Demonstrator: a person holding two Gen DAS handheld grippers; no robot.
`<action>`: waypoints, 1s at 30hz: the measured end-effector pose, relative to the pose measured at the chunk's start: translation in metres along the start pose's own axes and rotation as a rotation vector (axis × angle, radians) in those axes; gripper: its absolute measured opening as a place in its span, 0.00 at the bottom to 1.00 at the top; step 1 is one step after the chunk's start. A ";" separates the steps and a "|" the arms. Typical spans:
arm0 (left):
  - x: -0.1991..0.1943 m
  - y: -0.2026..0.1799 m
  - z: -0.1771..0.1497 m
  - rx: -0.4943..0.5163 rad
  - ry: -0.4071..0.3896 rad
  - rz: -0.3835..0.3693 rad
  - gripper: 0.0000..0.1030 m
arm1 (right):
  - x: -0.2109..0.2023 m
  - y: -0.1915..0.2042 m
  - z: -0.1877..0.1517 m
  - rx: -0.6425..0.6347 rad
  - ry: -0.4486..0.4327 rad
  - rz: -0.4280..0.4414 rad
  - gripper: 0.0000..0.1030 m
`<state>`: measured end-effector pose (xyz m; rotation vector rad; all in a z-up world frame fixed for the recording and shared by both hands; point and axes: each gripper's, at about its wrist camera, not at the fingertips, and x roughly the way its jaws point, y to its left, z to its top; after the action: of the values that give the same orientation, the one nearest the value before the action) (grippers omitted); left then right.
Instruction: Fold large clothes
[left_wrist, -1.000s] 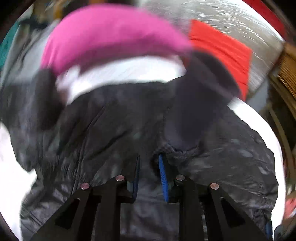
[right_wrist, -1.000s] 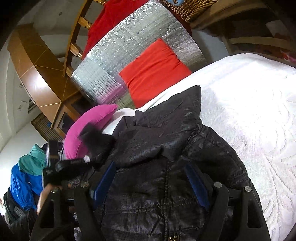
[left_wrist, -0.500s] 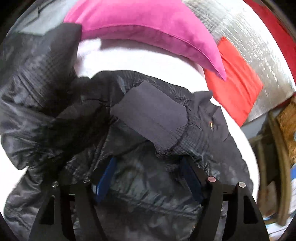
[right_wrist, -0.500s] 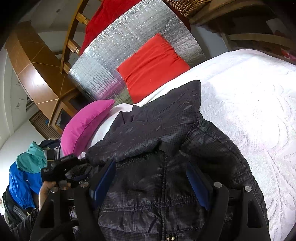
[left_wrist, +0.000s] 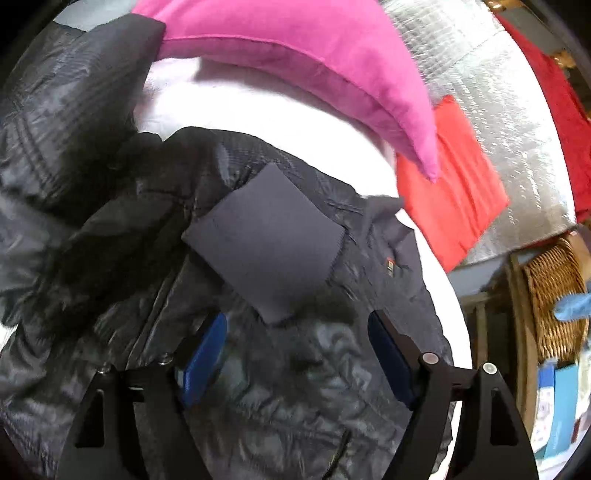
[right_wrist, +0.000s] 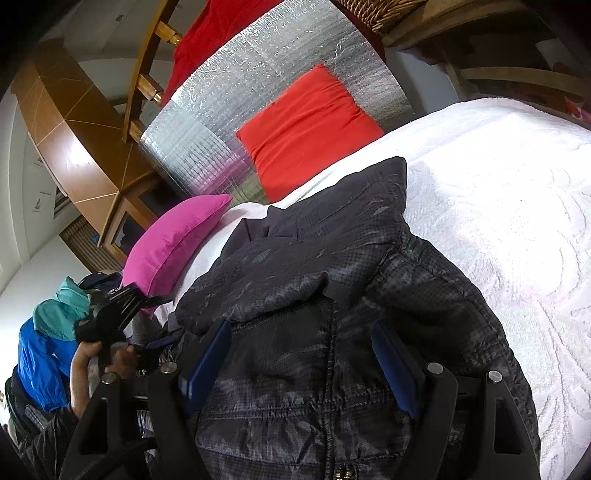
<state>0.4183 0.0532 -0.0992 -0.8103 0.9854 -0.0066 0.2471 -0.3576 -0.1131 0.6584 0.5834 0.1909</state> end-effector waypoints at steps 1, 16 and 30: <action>0.003 0.001 0.002 -0.014 -0.005 0.002 0.76 | 0.001 0.000 0.000 0.001 0.001 -0.001 0.79; -0.011 0.007 -0.047 0.289 -0.135 0.138 0.27 | -0.002 -0.007 -0.002 0.038 -0.002 0.001 0.79; -0.014 0.049 -0.056 0.264 -0.195 -0.072 0.30 | 0.022 -0.022 0.074 0.005 0.130 -0.192 0.81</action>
<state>0.3521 0.0590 -0.1353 -0.5906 0.7519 -0.1151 0.3066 -0.4057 -0.0890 0.5933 0.7679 0.0524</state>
